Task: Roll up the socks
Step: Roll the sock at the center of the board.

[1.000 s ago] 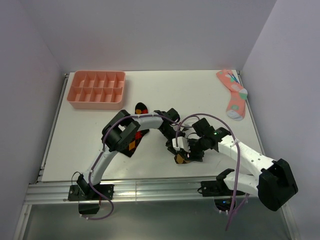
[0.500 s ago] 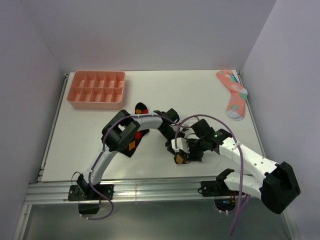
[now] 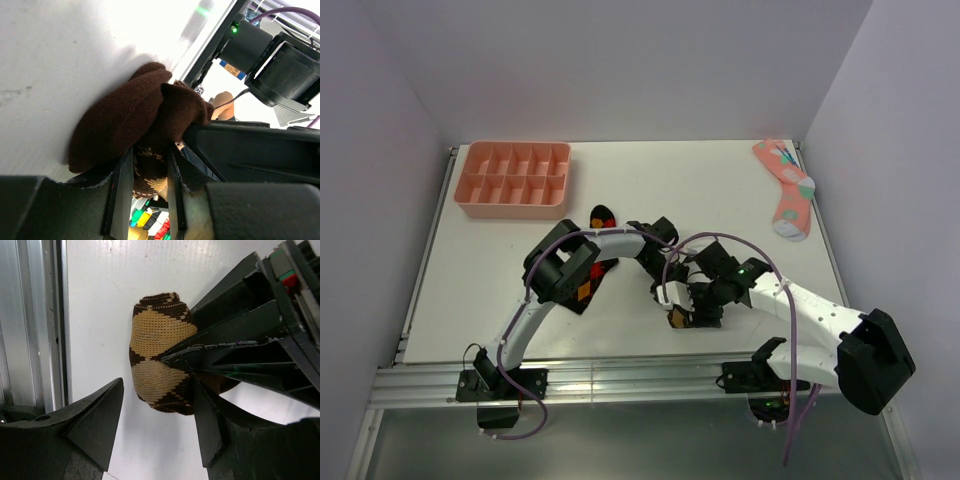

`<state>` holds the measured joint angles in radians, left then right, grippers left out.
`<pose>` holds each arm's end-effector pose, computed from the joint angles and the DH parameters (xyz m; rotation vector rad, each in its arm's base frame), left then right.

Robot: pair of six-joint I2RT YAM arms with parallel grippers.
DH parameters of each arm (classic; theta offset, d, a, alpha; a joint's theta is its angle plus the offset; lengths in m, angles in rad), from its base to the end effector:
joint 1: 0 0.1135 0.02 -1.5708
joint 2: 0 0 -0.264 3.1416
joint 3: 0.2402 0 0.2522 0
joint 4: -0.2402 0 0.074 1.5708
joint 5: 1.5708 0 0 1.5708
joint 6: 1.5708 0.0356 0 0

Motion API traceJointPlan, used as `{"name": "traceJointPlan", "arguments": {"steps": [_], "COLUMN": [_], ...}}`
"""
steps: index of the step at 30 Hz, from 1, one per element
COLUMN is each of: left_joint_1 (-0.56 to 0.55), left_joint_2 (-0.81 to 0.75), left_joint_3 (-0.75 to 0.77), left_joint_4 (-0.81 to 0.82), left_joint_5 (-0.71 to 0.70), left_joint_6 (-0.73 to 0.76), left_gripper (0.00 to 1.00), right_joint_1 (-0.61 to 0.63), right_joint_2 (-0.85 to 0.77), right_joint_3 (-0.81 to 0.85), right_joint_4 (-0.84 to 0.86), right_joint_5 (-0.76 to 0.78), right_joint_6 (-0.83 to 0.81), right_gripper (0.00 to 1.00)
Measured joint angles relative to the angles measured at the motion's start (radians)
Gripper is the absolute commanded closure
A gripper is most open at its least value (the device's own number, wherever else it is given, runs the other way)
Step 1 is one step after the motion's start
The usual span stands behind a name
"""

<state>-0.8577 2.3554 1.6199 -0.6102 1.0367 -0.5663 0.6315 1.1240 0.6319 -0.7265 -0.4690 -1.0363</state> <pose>0.2705 -0.3596 0.0907 -0.4917 -2.3058 1.1897 0.1412 0.1232 0.1895 -2.0446 1.7028 0.5270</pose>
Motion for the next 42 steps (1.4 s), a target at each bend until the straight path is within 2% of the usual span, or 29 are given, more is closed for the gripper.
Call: {"name": "traceJointPlan", "arguments": {"steps": [8,13,16,17,19,20,23,25,28,34,42], "left_joint_1": [0.006,0.008,0.01,0.01,0.013,0.014,0.019,0.02,0.021,0.02,0.016], "left_joint_2": [0.0,0.0,-0.002,-0.003,-0.01,-0.018,-0.045,-0.069,-0.119,-0.239,-0.345], "left_joint_3": [-0.024,-0.029,-0.036,-0.041,-0.058,-0.076,-0.127,-0.167,-0.245,-0.419,-0.562], "left_joint_4": [0.013,0.026,0.039,0.048,0.071,0.095,0.161,0.213,0.314,0.543,0.769], "left_joint_5": [0.024,0.032,0.036,0.039,0.043,0.043,0.035,0.018,-0.026,-0.172,-0.386], "left_joint_6": [-0.005,-0.005,-0.008,-0.011,-0.021,-0.031,-0.076,-0.121,-0.192,-0.327,-0.428], "left_gripper": [1.0,1.0,1.0,1.0,0.99,0.97,0.86,0.75,0.66,0.59,0.53], "right_joint_1": [0.008,0.009,0.009,0.009,0.009,0.008,0.007,0.007,-0.003,-0.023,-0.059], "right_joint_2": [0.058,0.075,0.097,0.104,0.114,0.119,0.127,0.135,0.157,0.201,0.265], "right_joint_3": [-0.011,-0.012,-0.011,-0.011,-0.005,0.0,0.008,0.013,0.029,0.058,0.103], "right_joint_4": [0.043,0.061,0.075,0.079,0.079,0.077,0.074,0.071,0.059,0.042,0.011], "right_joint_5": [0.007,0.01,0.013,0.014,0.014,0.015,0.014,0.011,0.003,-0.021,-0.059], "right_joint_6": [0.007,0.017,0.027,0.032,0.041,0.048,0.061,0.068,0.074,0.091,0.105], "right_gripper": [0.37,0.42,0.55,0.65,0.74,0.79,0.84,0.85,0.88,0.88,0.88]}}
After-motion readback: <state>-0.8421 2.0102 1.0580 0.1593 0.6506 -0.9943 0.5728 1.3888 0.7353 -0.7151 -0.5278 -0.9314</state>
